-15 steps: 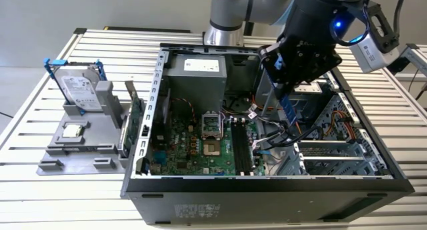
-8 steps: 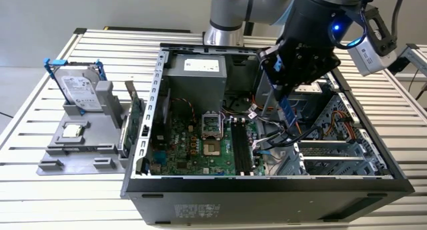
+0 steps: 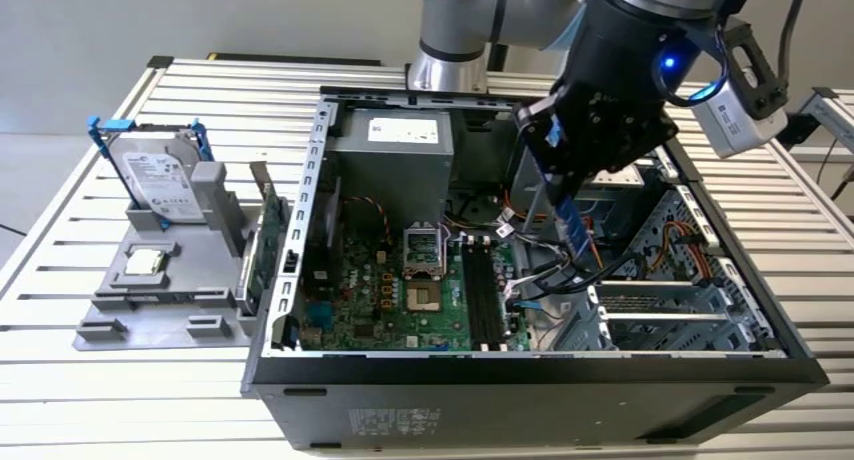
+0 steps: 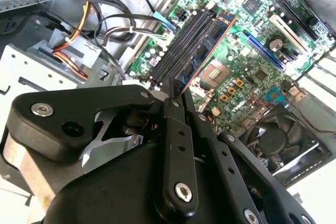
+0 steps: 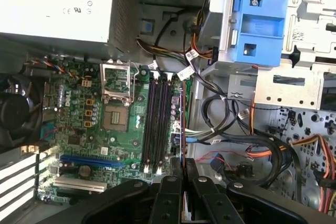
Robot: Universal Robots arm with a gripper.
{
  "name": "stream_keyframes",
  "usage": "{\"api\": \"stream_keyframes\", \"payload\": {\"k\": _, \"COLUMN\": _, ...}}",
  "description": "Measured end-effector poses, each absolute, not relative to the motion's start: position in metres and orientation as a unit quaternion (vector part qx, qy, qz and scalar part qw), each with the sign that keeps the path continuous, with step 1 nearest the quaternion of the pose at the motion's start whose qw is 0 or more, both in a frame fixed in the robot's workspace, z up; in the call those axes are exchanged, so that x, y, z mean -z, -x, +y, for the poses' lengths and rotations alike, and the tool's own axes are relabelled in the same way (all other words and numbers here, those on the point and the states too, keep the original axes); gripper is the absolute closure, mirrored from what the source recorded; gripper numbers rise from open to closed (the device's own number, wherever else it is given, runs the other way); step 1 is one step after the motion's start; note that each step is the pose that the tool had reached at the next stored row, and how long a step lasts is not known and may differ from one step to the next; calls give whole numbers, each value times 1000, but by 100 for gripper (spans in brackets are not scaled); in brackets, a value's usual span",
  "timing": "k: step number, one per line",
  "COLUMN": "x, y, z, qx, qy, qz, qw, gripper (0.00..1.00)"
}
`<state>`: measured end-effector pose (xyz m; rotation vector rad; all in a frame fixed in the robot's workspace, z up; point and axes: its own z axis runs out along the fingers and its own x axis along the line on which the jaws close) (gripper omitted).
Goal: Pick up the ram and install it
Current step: 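Insert the ram into the slot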
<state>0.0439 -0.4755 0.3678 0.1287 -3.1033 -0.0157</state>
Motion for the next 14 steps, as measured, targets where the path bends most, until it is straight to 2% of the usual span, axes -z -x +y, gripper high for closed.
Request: {"api": "stream_keyframes", "payload": {"k": 14, "x": -359, "y": -44, "z": -475, "qx": 5, "qy": -41, "qz": -999, "qw": 18, "gripper": 100}}
